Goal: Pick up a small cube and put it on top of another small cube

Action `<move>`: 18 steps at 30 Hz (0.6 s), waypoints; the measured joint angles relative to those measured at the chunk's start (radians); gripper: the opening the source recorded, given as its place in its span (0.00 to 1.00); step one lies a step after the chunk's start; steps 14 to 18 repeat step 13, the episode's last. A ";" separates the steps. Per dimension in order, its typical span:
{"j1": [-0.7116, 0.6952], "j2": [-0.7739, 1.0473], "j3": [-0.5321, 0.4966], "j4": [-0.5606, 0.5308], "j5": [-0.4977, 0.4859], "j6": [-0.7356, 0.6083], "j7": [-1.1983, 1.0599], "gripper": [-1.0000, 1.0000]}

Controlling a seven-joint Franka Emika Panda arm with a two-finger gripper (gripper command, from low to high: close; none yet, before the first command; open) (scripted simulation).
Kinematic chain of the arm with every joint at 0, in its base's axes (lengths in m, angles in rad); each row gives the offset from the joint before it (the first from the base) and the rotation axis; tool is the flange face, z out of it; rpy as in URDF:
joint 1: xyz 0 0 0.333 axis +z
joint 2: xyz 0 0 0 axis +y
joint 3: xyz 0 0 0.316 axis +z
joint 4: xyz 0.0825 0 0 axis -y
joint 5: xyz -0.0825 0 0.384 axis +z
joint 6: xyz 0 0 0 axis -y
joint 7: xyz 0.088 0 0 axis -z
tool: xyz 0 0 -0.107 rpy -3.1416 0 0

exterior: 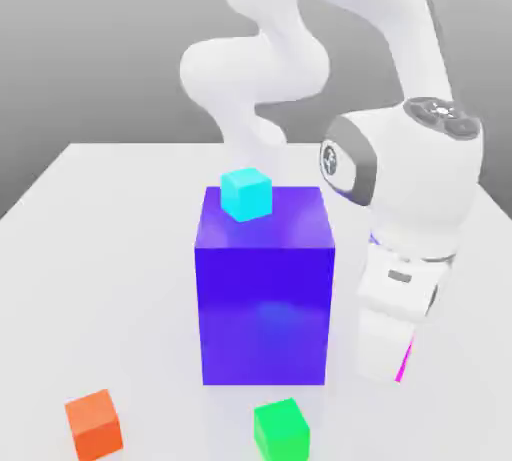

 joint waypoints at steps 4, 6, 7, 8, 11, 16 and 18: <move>-0.049 -0.025 -0.071 0.014 0.058 -0.023 0.176 0.00; -0.071 -0.004 -0.097 0.021 0.088 -0.003 0.242 0.00; -0.076 0.024 -0.099 0.024 0.097 0.023 0.251 0.00; -0.079 0.056 -0.099 0.027 0.105 0.053 0.253 0.00; -0.085 0.119 -0.094 0.031 0.118 0.113 0.250 1.00; -0.085 0.119 -0.094 0.031 0.118 0.113 0.250 1.00; -0.085 0.119 -0.094 0.031 0.118 0.113 0.250 1.00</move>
